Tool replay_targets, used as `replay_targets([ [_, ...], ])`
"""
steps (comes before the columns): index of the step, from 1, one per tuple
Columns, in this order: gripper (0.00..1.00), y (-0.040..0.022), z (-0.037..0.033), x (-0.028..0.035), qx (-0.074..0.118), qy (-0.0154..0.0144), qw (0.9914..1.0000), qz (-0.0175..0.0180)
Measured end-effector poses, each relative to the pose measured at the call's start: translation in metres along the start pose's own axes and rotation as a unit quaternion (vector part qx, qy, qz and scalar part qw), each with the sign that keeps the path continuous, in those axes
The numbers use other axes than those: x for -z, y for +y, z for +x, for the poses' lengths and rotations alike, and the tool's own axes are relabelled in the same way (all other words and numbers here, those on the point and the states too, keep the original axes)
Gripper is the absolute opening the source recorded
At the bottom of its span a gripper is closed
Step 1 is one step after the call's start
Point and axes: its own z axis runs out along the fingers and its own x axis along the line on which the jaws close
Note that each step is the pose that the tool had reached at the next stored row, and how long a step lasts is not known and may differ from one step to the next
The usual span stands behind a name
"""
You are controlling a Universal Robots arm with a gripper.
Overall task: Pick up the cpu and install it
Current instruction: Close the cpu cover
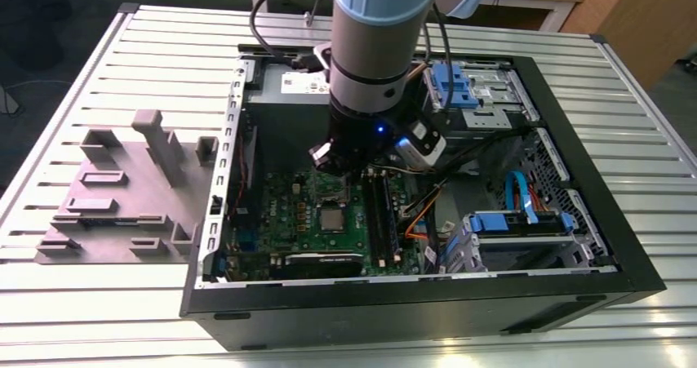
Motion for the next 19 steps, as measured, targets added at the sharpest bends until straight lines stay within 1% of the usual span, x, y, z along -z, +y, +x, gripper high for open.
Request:
replay_targets([
  [5, 0.1, -0.0015, -0.0012, 0.0, 0.005, 0.0003, 0.99999, -0.0003],
  [14, 0.1, -0.0022, -0.0011, 0.0001, 0.008, 0.0006, 0.99997, -0.0005],
  [19, 0.1, -0.0033, -0.0014, 0.0001, 0.017, 0.0022, 0.99985, -0.0013],
])
